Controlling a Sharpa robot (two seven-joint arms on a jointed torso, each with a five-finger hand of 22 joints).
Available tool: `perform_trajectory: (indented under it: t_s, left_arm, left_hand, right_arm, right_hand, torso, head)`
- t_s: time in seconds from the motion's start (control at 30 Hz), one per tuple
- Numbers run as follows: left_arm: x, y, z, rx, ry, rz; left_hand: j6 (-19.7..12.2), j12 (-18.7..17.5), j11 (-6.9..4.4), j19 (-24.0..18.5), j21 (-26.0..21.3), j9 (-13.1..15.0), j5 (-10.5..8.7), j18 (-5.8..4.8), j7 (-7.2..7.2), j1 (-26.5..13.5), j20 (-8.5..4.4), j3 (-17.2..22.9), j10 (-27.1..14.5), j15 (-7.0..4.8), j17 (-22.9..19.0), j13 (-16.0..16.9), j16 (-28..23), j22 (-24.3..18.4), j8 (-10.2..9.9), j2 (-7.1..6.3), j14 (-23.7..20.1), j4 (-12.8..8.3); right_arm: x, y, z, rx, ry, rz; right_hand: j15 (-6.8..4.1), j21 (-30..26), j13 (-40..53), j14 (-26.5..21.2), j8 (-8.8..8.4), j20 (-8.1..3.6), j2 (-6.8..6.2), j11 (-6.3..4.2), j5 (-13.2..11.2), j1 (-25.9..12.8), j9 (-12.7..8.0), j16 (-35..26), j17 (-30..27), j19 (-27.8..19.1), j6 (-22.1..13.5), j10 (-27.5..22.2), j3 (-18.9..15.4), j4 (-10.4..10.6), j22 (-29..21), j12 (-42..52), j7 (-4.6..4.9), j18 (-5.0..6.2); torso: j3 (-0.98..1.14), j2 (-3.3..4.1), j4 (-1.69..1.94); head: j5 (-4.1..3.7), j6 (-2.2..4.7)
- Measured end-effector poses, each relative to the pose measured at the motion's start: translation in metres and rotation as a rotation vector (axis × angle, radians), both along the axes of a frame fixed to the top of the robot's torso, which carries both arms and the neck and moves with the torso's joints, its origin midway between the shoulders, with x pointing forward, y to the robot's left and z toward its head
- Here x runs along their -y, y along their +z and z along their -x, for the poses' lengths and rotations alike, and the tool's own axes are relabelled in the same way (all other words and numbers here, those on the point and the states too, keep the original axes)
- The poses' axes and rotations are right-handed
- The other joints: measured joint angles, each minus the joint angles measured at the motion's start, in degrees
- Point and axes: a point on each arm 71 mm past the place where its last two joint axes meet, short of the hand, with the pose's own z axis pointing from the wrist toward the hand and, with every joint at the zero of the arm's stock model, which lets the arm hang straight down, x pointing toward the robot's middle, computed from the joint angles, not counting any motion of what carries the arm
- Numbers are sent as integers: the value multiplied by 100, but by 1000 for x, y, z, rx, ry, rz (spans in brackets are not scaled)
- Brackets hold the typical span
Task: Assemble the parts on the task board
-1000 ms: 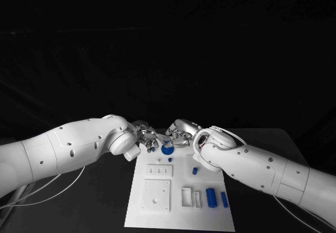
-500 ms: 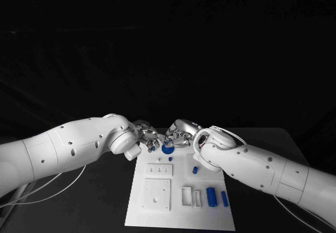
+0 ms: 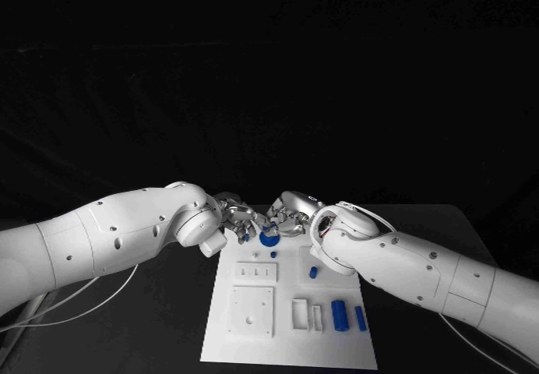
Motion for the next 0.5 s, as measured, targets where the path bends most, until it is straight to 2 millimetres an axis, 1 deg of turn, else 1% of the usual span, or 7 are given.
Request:
perform_trajectory:
  t_s: [0.03,0.17,0.27,0.33,0.43,0.47,0.5]
  left_arm:
    - [0,0,0,0,0,0]
    - [0,0,0,1,-1,-2]
    - [0,0,0,3,-1,-5]
    - [0,0,0,5,-1,-5]
    - [1,1,0,8,-4,-5]
    - [1,1,0,10,-5,-6]
    - [1,1,0,12,-5,-7]
  left_hand:
    - [14,28,1,0,14,0,-19,0,14,-44,0,138,1,0,9,7,10,4,1,-41,0,-1]
    - [52,101,10,0,17,1,-31,0,53,-94,0,340,11,-1,45,21,39,4,1,-91,1,-39]
    - [76,184,8,25,17,2,-30,0,76,-135,-24,466,8,-33,96,44,77,10,1,-164,35,-71]
    - [76,203,-2,33,17,2,38,0,77,-123,-32,473,-1,-42,116,44,77,14,1,-189,45,-77]
    - [76,255,-17,60,17,2,114,-1,77,-176,-58,550,-15,-55,165,61,103,23,2,-242,58,-107]
    - [77,284,-17,64,17,2,115,-1,77,-194,-63,552,-16,-63,188,70,103,27,3,-261,68,-110]
    - [77,295,-22,64,17,2,116,-1,78,-200,-63,592,-20,-71,198,73,103,26,8,-266,76,-149]
  right_arm:
    - [0,0,0,0,0,0]
    - [0,-1,0,-1,2,1]
    - [1,-2,0,-1,1,2]
    - [1,-3,0,-3,0,1]
    - [3,-4,0,-3,0,-2]
    - [4,-4,-1,-2,-2,-4]
    - [5,-4,-1,0,-3,-6]
  right_hand:
    - [0,0,-3,0,0,0,0,0,15,0,0,0,0,0,0,0,-28,-5,0,0,0,0]
    - [0,-59,-34,0,0,0,-37,0,276,-37,4,-51,-28,0,-35,0,-177,40,0,-51,24,0]
    - [3,-183,-110,-3,8,0,-108,16,367,-109,7,-163,-112,0,-219,-55,-336,101,0,-170,54,0]
    - [50,-393,-219,-50,35,25,-149,31,440,-151,2,-322,-225,-25,-359,-178,-496,153,0,-329,74,0]
    - [105,-887,-509,-175,37,97,-192,95,477,-137,-18,-615,-456,-120,-683,-390,-945,268,0,-692,157,6]
    - [121,-1024,-651,-204,37,111,-203,113,477,-98,-19,-680,-513,-136,-773,-453,-1125,306,0,-836,180,50]
    - [135,-1120,-754,-218,37,111,-182,122,477,-64,-19,-718,-551,-136,-846,-496,-1282,340,0,-924,198,55]
  torso:
    - [1,0,0]
    - [1,0,-1]
    - [1,0,-1]
    - [1,0,-1]
    - [1,1,-2]
    - [1,1,-2]
    - [1,1,-2]
  head:
    - [-1,0]
    - [-3,-5]
    - [-3,-10]
    - [-3,-14]
    - [-3,-19]
    - [-3,-21]
    - [-3,-22]
